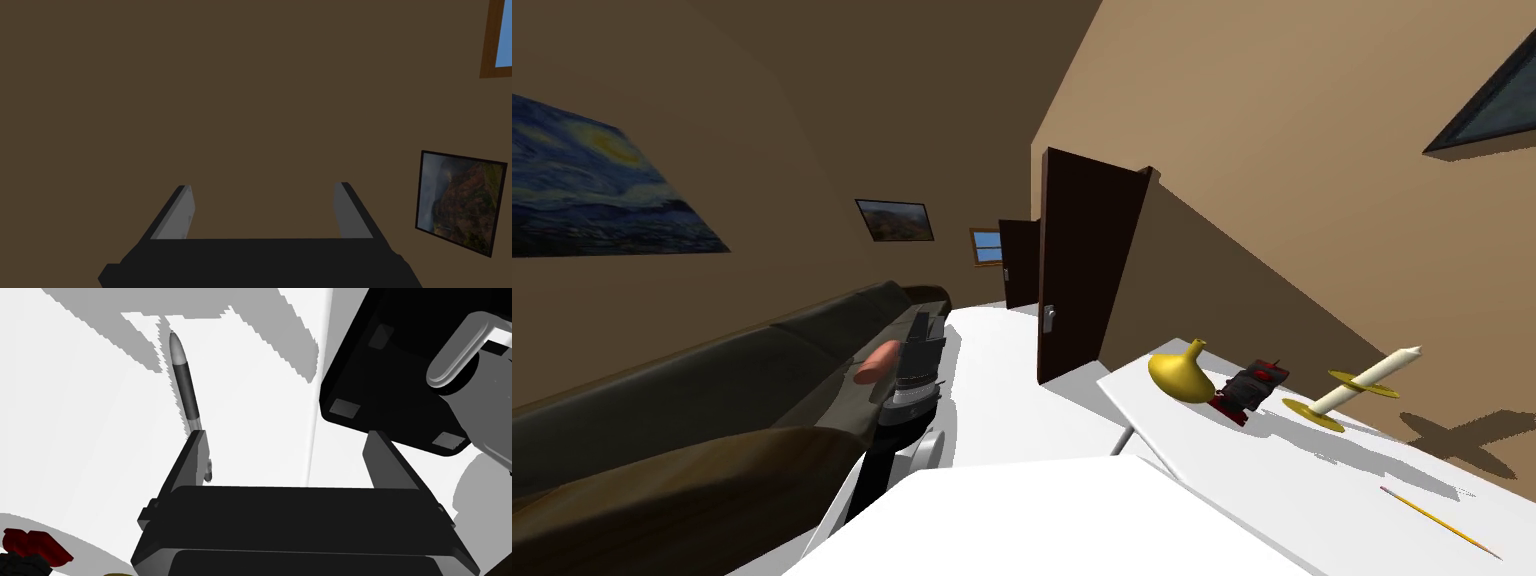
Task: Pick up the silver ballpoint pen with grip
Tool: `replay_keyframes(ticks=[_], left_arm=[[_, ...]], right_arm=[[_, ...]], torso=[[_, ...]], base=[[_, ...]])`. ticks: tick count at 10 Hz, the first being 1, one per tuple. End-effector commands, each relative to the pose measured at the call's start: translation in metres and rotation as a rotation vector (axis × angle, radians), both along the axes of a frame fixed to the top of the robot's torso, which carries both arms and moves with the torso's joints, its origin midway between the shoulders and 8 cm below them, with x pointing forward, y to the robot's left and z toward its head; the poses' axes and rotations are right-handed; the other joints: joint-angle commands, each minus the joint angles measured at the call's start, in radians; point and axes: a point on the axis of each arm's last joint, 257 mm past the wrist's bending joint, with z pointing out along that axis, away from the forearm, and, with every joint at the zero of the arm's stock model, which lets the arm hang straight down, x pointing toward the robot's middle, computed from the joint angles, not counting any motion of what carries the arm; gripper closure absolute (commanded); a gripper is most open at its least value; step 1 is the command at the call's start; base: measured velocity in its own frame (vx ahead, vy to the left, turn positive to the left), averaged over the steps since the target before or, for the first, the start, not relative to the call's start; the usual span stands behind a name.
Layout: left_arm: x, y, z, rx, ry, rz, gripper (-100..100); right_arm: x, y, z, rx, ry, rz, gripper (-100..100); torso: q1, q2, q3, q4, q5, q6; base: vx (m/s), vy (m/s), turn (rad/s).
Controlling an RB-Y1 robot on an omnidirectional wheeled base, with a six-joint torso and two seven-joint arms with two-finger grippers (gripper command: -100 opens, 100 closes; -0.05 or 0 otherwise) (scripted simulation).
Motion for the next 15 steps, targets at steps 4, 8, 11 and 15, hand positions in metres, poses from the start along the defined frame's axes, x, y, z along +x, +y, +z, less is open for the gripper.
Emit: replay_keyframes(ticks=[4,8,11,15], left_arm=[[0.0,0.0,0.0,0.0,0.0,0.0,0],[0.0,0.0,0.0,0.0,0.0,0.0,0],[0.0,0.0,0.0,0.0,0.0,0.0,0],[0.0,0.0,0.0,0.0,0.0,0.0,0]], right_arm=[[0.001,0.002,-0.004,-0.023,0.001,-0.009,-100],[0.0,0.02,-0.011,-0.024,0.0,-0.035,-100],[-0.001,0.039,-0.018,-0.024,0.001,-0.062,-100],[-0.002,0.048,-0.021,-0.024,0.001,-0.075,100]], torso=[[0.014,0.008,0.005,0.002,0.003,0.001],[0.015,0.014,0.008,0.003,0.003,0.001],[0.014,0.014,0.008,0.003,0.003,0.001],[0.016,0.013,0.007,0.003,0.003,0.001]], base=[[0.048,-0.105,0.061],[-0.041,-0.05,0.076],[-0.042,-0.062,0.089],[-0.031,-0.035,0.054]])
